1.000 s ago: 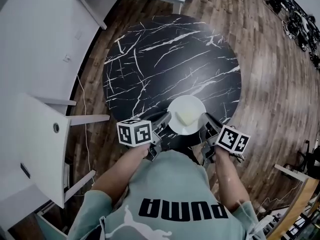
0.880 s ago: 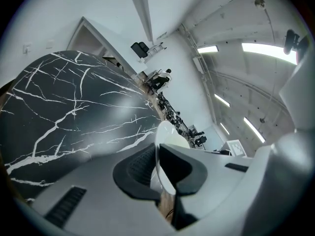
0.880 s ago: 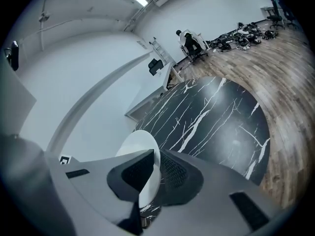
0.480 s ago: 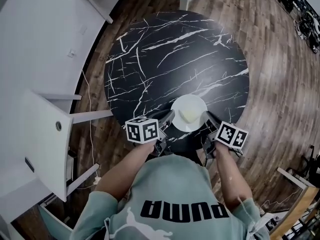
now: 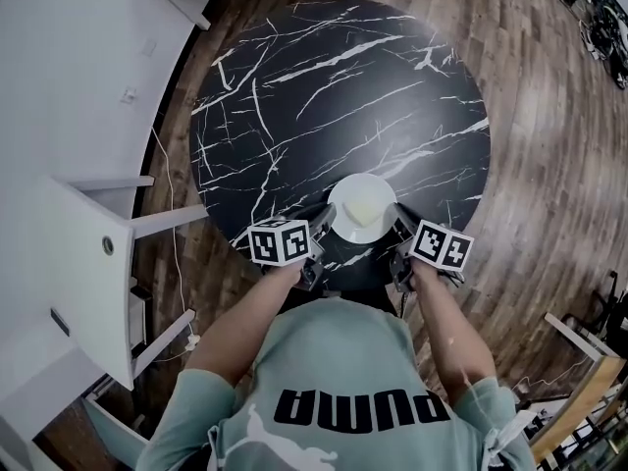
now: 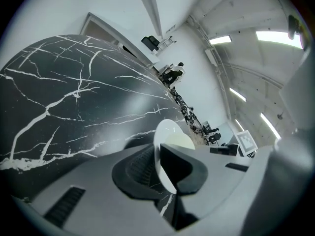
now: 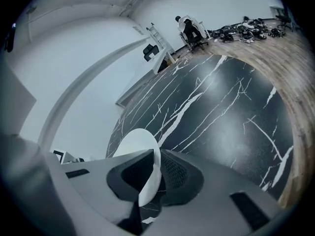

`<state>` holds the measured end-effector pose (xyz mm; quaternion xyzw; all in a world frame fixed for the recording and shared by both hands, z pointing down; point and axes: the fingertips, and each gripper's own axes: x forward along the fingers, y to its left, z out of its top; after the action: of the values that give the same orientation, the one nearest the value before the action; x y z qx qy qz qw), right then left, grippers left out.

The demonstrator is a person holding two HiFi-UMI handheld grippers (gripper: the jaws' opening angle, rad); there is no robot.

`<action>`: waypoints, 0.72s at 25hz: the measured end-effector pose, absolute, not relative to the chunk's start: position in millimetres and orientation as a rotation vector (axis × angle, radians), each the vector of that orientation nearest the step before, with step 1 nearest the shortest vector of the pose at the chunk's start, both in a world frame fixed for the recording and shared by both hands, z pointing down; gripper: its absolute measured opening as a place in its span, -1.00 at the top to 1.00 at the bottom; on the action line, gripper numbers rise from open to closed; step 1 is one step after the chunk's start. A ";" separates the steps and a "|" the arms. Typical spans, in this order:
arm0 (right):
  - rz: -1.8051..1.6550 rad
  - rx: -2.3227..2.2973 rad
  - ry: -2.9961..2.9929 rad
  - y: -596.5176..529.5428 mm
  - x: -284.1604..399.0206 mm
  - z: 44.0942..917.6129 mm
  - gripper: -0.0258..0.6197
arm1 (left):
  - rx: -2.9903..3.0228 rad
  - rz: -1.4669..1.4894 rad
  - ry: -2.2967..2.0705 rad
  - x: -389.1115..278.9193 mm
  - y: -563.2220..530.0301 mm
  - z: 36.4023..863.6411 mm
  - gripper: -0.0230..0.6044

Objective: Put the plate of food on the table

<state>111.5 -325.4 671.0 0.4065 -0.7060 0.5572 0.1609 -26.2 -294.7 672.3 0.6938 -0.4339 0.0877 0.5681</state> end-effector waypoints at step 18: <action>1.514 1.166 -1.963 -321.1 107.1 708.5 0.78 | 1.629 0.404 -1.109 -28.1 -289.7 716.2 0.79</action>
<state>107.1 -321.1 708.5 0.4172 -0.7020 0.5415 0.1998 -28.1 -289.7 716.2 0.6839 -0.4657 0.1697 0.5354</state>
